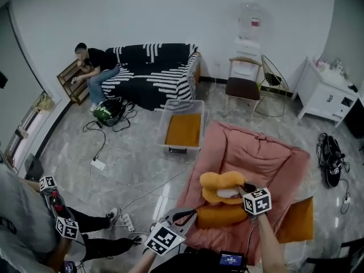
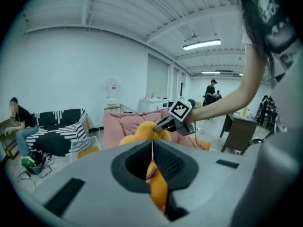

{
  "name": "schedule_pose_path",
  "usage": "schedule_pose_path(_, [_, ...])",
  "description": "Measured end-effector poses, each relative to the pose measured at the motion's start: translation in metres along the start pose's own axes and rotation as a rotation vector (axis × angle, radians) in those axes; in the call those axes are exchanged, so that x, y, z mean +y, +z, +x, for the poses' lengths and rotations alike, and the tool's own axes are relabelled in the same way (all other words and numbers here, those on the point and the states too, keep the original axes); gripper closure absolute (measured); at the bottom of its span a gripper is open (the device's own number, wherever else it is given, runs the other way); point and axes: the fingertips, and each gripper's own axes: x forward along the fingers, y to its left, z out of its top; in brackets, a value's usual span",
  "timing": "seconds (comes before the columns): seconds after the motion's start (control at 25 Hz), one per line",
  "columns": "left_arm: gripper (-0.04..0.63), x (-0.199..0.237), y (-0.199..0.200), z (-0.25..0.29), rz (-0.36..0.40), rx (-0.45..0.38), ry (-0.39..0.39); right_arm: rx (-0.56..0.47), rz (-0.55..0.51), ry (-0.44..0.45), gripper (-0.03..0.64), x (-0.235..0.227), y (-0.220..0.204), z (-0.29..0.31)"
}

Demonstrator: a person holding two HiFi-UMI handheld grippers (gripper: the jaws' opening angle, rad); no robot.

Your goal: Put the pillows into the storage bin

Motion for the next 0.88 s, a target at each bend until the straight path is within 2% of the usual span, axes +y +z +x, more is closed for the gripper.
schedule_pose_path(0.08, [0.583,-0.015,-0.005,-0.005,0.025,-0.005,-0.047,-0.059,0.069,-0.027,0.572,0.006,-0.002,-0.028])
schedule_pose_path(0.16, [0.583,-0.028,-0.008,-0.008,0.041,-0.004,-0.088,-0.091,0.095,-0.054,0.572,0.014,-0.002,-0.054])
schedule_pose_path(0.32, [0.583,-0.049,0.006,-0.010,0.059,-0.016,-0.184,-0.103,0.124,-0.131,0.572,0.020,-0.007,-0.119])
schedule_pose_path(0.44, [0.583,-0.073,0.021,0.000,0.071,-0.030,-0.251,-0.106,0.163,-0.194,0.572,0.007,-0.020,-0.173])
schedule_pose_path(0.72, [0.583,-0.166,0.041,0.040,0.131,-0.046,-0.438,-0.124,0.317,-0.421,0.572,-0.053,-0.109,-0.319])
schedule_pose_path(0.88, [0.583,-0.224,0.053,0.069,0.161,-0.048,-0.496,-0.100,0.399,-0.546,0.572,-0.097,-0.178,-0.393])
